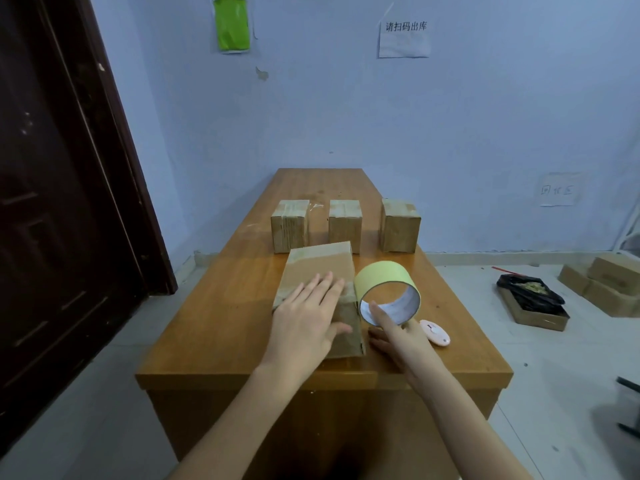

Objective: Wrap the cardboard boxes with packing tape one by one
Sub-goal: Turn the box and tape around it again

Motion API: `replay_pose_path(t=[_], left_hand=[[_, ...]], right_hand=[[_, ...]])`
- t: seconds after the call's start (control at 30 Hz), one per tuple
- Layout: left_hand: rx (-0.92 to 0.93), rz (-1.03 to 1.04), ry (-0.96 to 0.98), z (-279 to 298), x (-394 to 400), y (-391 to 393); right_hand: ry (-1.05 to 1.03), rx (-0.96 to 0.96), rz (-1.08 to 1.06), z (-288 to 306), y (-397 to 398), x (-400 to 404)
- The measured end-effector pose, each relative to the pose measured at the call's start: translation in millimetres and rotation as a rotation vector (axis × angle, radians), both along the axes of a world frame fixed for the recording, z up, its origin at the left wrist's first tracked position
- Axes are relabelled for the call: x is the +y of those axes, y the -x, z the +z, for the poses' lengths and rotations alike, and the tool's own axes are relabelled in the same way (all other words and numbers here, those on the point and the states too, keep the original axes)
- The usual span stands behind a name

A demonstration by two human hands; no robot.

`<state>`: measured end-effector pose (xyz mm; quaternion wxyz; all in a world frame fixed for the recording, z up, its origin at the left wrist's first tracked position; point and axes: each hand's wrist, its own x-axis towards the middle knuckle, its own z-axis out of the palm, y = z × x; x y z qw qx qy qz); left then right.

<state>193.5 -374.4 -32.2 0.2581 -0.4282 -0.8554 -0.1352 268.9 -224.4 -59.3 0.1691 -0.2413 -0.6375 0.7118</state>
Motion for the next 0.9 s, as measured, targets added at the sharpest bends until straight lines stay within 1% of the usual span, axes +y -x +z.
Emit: replay_pose_path(t=[0.03,0.1,0.23,0.3,0.43,0.53,0.57,0.6,0.67,0.7,0.73,0.83,0.9], left_hand=[[-0.018,-0.006,-0.021,0,2,-2],[-0.068,0.002,-0.063,1,4,-5],[-0.214,0.050,-0.201,0,-2,-6],[-0.299,0.047,-0.271,3,-5,-5],[-0.471,0.021,-0.422,5,-16,-5],[-0.547,-0.009,-0.457,8,-24,-5],[-0.529,-0.006,-0.433,10,-26,-4],[-0.468,0.012,-0.379,11,-27,-4],[-0.270,0.036,-0.254,15,-30,-3],[-0.196,0.031,-0.218,16,-32,-3],[-0.159,0.034,-0.198,18,-35,-3],[-0.151,0.090,-0.204,19,-46,0],[-0.194,0.120,-0.200,17,-53,2]], right_hand=[[-0.027,-0.021,0.053,5,1,-2],[-0.028,-0.050,0.088,13,6,-3],[0.006,-0.008,0.049,23,6,3],[-0.014,0.008,0.027,25,4,6],[-0.165,0.019,0.050,36,4,5],[-0.314,-0.026,0.137,53,8,3],[-0.366,-0.048,0.166,59,9,2],[-0.422,-0.071,0.194,66,11,1],[-0.520,-0.103,0.250,78,16,-3],[-0.563,-0.115,0.268,82,20,-6],[-0.613,-0.128,0.272,85,24,-9],[-0.820,-0.173,0.223,91,36,-16],[-0.893,-0.196,0.200,92,43,-23]])
